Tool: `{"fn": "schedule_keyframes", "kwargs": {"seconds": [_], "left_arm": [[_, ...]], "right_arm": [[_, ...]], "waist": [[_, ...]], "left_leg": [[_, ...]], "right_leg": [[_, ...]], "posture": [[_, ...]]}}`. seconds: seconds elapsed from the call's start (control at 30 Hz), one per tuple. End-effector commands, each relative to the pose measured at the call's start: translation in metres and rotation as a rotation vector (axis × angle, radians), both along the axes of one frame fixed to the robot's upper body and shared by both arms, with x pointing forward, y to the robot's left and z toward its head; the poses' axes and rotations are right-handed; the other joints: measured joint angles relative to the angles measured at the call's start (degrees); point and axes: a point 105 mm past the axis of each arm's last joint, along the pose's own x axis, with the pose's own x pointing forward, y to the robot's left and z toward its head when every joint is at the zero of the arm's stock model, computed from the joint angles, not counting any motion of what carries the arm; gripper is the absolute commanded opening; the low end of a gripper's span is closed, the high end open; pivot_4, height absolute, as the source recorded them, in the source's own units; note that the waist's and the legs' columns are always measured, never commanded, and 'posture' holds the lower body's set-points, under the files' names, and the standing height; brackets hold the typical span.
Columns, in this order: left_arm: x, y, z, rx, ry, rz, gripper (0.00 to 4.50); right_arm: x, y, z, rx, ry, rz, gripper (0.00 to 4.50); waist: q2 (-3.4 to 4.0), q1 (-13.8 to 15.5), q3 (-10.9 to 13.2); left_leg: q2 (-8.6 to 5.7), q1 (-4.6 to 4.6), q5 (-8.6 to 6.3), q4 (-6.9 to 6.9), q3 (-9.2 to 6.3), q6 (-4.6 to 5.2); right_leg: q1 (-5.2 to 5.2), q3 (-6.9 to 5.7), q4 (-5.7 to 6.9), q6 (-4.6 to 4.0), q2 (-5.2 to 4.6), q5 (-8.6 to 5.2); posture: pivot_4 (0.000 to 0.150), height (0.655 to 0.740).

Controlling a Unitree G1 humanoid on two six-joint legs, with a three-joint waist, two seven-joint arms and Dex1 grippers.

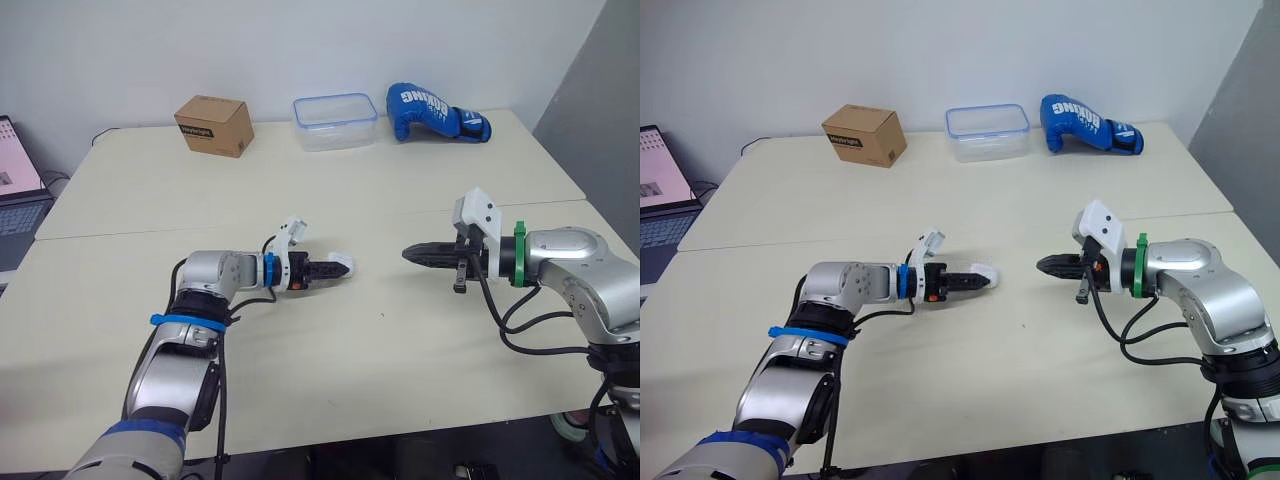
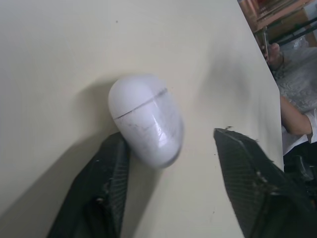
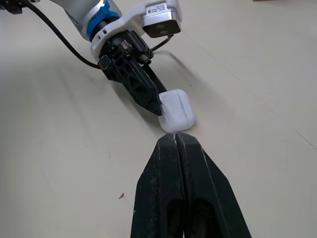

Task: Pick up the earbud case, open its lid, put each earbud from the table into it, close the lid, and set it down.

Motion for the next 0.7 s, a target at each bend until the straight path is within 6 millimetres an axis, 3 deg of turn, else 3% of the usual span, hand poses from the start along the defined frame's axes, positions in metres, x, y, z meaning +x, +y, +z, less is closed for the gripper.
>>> {"fn": "schedule_keyframes", "kwargs": {"seconds": [0.03,0.13,0.37,0.53,0.7], "left_arm": [[0.001,0.023,-0.009,0.088,0.004,0.06,3.87],[-0.003,0.034,-0.009,0.114,-0.002,0.067,4.47],[-0.019,0.068,-0.01,0.205,-0.059,0.1,4.47],[-0.029,0.086,-0.002,0.24,-0.196,0.163,4.47],[-0.047,0.094,-0.001,0.275,-0.398,0.228,4.47]], "right_arm": [[-0.001,0.001,0.009,0.005,-0.042,0.012,0.0],[-0.001,0.002,0.007,0.007,-0.035,0.02,0.0],[-0.001,0.005,0.003,0.015,-0.029,0.026,0.0],[-0.005,0.004,-0.001,0.034,-0.031,0.018,0.0],[-0.025,0.005,-0.009,0.064,-0.022,0.033,0.0]], "waist": [[0.0,0.0,0.0],[0.01,-0.2,0.0],[0.04,-1.2,0.0],[0.05,-1.2,0.0],[0.05,-1.0,0.0]], "left_leg": [[0.01,0.01,0.0,0.0,0.0,0.0],[0.03,0.04,0.0,0.0,0.01,0.0],[0.05,0.06,0.0,-0.06,0.04,0.0],[0.07,0.06,0.0,-0.08,0.01,-0.01],[0.07,0.03,-0.01,-0.1,0.01,-0.01]], "right_leg": [[0.0,0.0,0.02,0.0,0.0,0.0],[0.0,0.02,0.04,0.0,0.02,0.0],[-0.03,0.05,0.01,0.0,0.02,0.0],[-0.03,0.06,-0.01,0.0,0.02,0.0],[-0.04,0.09,-0.05,0.0,-0.01,0.0]], "posture": [[0.15,0.7307],[0.15,0.7307],[0.15,0.7307],[0.15,0.7307],[0.15,0.7307]]}}
